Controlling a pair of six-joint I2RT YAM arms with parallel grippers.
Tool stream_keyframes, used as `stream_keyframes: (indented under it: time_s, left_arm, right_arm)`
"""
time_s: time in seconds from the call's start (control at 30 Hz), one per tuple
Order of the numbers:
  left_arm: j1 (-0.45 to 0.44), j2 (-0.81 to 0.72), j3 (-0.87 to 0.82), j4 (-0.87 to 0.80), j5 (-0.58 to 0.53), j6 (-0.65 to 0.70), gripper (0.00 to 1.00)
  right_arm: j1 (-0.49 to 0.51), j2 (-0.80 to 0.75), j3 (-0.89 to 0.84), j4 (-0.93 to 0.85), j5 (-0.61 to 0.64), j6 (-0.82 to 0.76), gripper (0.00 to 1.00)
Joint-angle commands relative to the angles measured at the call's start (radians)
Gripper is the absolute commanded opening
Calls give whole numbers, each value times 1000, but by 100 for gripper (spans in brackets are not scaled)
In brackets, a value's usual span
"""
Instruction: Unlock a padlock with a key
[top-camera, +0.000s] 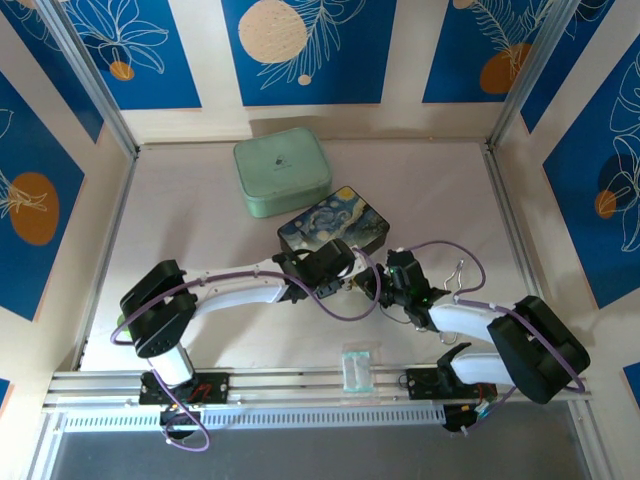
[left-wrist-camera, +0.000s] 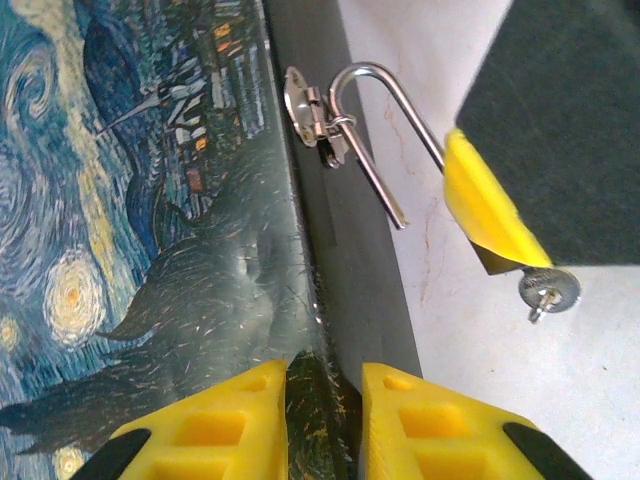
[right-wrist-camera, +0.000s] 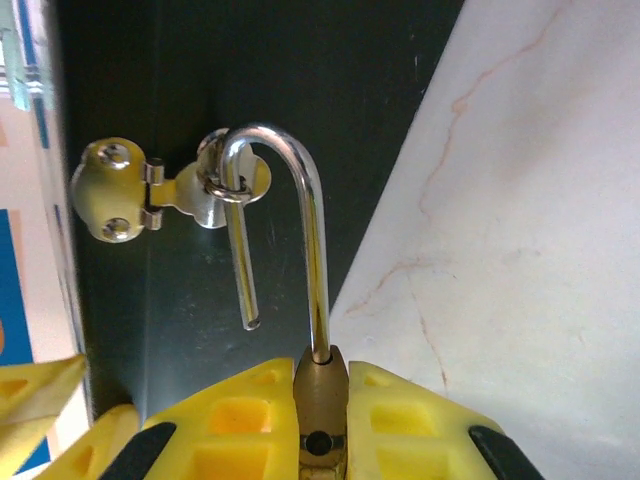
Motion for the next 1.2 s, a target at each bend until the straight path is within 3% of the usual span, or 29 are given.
stream_keyframes:
  time_s: [0.0,0.4,0.57,0.7,0.83,1.07,1.17]
  left_arm:
    - [-7,40,-82,-251,37,-12,22]
    - [-6,26,-84,-252,19,-18,22]
    - [7,33,-60,-285,-68,-73,24]
    - [18,20,-33,-277,-166,-84,31]
    - [22,4,-6,-254,-277,-90,37]
    - [29,-1,22,-270,-341,-140,60]
    - [30,4,27,-294,-362,-189,61]
  right_arm:
    - [-57,7,46,76,56,29,11]
    - [-120,89,71,113,-15,10,11]
    - [-123,103,79,92,-94,-41,11]
    - [-167,119,87,-5,-232,-102,11]
    - [-168,93,73,-105,-277,-145,11]
    - [-206,1,150,-464,-345,-361,11]
    - [-243,15,206,-606,-396,-454,11]
